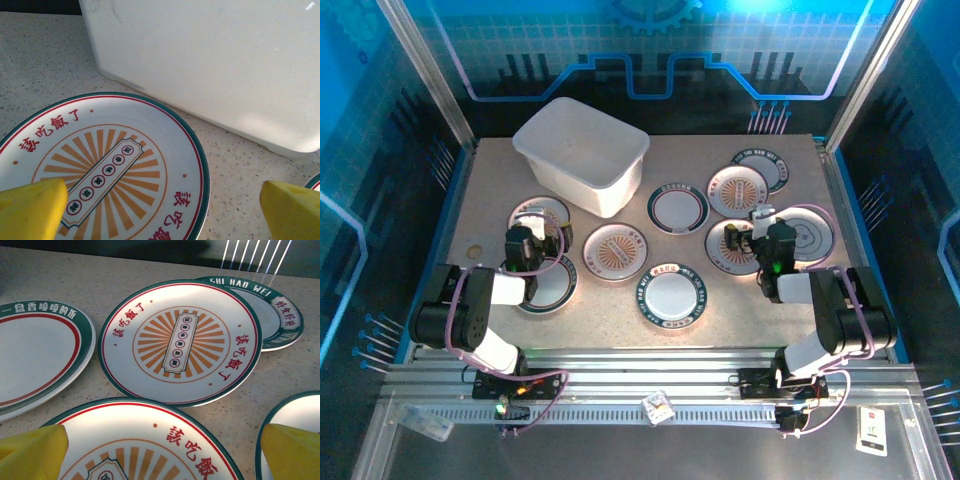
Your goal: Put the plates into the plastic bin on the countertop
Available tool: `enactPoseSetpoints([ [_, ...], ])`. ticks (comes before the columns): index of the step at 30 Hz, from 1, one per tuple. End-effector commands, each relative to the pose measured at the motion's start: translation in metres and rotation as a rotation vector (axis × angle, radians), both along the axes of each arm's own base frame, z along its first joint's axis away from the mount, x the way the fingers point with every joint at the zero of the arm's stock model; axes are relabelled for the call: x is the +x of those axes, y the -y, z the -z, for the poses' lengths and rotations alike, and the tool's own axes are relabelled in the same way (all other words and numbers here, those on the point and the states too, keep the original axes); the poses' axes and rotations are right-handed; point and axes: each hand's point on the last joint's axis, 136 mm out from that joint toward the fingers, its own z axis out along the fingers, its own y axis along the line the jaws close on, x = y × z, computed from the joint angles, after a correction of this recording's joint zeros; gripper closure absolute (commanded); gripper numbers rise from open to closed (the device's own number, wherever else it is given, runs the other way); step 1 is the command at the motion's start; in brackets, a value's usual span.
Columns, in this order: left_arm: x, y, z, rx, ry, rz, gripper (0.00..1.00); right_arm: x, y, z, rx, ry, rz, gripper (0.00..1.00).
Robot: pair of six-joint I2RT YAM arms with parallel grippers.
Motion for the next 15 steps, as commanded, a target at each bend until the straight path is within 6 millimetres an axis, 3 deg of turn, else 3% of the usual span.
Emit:
enactPoseSetpoints([
  [1, 0.000, -0.007, -0.021, -0.013, 0.053, -0.017, 0.01, 0.003, 0.003, -0.038, -0.054, 0.061, 0.054, 0.00],
  [7, -0.014, -0.006, -0.052, -0.026, 0.101, -0.006, 0.01, -0.007, -0.013, -0.091, 0.053, 0.125, -0.006, 0.02],
  [13, -0.031, -0.027, -0.114, -0.091, 0.127, -0.150, 0.01, -0.023, -0.029, -0.098, 0.190, -0.118, 0.016, 0.07],
  [15, -0.042, -0.031, -0.139, -0.165, 0.081, -0.203, 0.01, -0.033, -0.025, -0.096, 0.247, -0.207, 0.087, 0.11],
])
